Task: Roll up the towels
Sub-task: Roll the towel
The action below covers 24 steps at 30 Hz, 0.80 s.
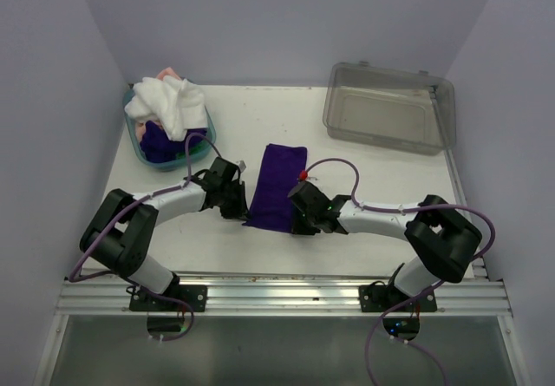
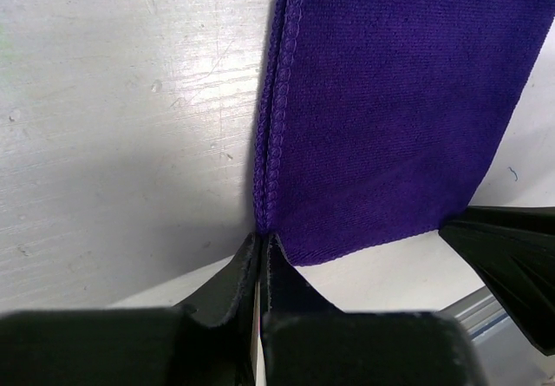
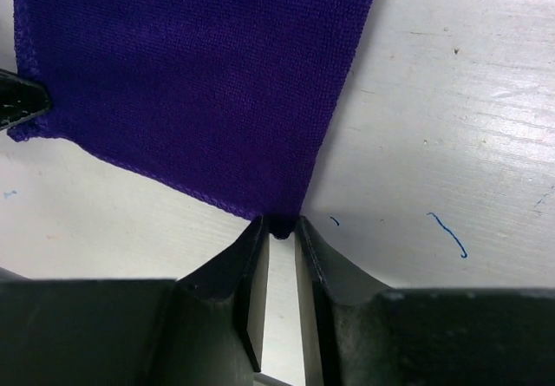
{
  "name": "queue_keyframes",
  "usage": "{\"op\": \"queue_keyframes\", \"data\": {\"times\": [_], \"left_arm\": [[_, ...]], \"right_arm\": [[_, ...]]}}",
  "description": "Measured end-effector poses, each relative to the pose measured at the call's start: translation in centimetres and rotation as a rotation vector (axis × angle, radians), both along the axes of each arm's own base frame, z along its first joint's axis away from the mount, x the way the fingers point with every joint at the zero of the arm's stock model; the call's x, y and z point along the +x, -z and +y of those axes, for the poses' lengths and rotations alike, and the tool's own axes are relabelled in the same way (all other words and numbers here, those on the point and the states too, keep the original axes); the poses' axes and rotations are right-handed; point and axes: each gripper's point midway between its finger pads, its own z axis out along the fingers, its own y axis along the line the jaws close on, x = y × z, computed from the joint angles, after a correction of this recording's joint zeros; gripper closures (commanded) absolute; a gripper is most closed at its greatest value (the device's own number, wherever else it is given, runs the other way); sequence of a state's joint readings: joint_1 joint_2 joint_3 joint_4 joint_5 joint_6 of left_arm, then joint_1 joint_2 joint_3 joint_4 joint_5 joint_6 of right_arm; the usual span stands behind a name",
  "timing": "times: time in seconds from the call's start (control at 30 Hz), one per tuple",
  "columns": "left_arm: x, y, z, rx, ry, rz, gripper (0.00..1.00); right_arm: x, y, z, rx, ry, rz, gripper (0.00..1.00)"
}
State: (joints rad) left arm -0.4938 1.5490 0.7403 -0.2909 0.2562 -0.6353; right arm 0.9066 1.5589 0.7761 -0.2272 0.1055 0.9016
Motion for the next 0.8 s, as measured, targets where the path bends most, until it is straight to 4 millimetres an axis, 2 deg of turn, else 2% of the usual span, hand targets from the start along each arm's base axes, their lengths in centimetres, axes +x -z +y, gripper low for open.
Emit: {"op": "queue_keyframes", "data": {"times": [0.13, 0.2, 0.43, 0.63, 0.8], "left_arm": [[0.0, 0.0, -0.1, -0.003, 0.001, 0.002, 1.0], [-0.1, 0.0, -0.1, -0.004, 0.0, 0.003, 1.0], [0.0, -1.4, -0.5, -0.033, -0.021, -0.009, 1.0], [1.6, -3.7, -1.5, -0.072, -0.033, -0.058, 1.0], [3.0, -4.6, -2.3, -0.084, -0.039, -0.071, 1.0]], "right_arm": [[0.0, 0.1, -0.1, -0.001, 0.004, 0.001, 0.96], [0.0, 0.1, -0.1, -0.003, 0.004, -0.001, 1.0], [0.6, -0.4, -1.0, -0.02, 0.026, -0.02, 1.0], [2.5, -1.9, -1.7, -0.023, 0.058, -0.062, 1.0], [4.4, -3.4, -1.8, -0.018, 0.071, -0.1, 1.0]]}}
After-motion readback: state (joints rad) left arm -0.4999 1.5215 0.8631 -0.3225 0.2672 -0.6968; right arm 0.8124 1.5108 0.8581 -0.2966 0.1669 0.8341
